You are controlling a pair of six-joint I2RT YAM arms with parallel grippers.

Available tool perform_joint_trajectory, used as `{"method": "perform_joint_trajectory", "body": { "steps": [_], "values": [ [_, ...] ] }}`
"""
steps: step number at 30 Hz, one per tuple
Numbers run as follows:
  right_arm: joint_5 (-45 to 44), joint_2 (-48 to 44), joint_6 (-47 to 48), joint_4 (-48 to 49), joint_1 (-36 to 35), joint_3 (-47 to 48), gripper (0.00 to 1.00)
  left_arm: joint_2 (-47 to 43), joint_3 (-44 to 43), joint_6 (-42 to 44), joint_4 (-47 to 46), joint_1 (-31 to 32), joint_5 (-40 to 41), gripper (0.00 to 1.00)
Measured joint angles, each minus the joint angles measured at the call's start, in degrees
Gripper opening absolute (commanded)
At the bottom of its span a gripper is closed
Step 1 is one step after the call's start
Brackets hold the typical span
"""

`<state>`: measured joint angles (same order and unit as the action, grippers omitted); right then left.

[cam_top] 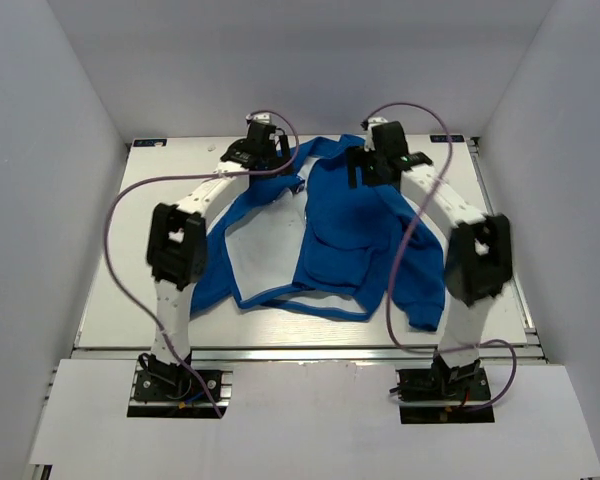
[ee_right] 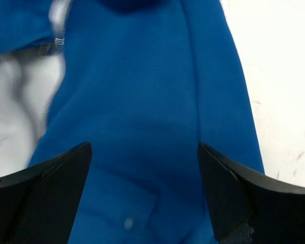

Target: Zip up the jacket

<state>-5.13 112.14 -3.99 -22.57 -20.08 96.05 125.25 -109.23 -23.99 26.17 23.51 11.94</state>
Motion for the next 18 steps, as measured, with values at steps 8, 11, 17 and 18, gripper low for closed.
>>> {"method": "perform_joint_trajectory", "body": {
  "steps": [8, 11, 17, 18],
  "values": [
    [2.6, -41.9, -9.6, 6.51, -0.57, -37.75, 0.89, -43.08, 35.34, -7.08, -5.46, 0.48, -1.53, 0.98],
    [3.74, -45.57, -14.14, 5.6, -0.57, -48.72, 0.89, -59.54, 50.93, -12.92, -6.14, 0.5, -3.34, 0.98],
    [5.07, -39.47, -19.26, 2.4, -0.57, -58.77, 0.89, -65.4, 70.34, -20.52, -4.22, 0.63, -10.16, 0.98],
    [4.81, -37.9, -19.67, 3.08, -0.5, -58.69, 0.89, -65.09, 72.65, -21.49, -3.13, 0.68, -11.21, 0.98]
  ]
}}
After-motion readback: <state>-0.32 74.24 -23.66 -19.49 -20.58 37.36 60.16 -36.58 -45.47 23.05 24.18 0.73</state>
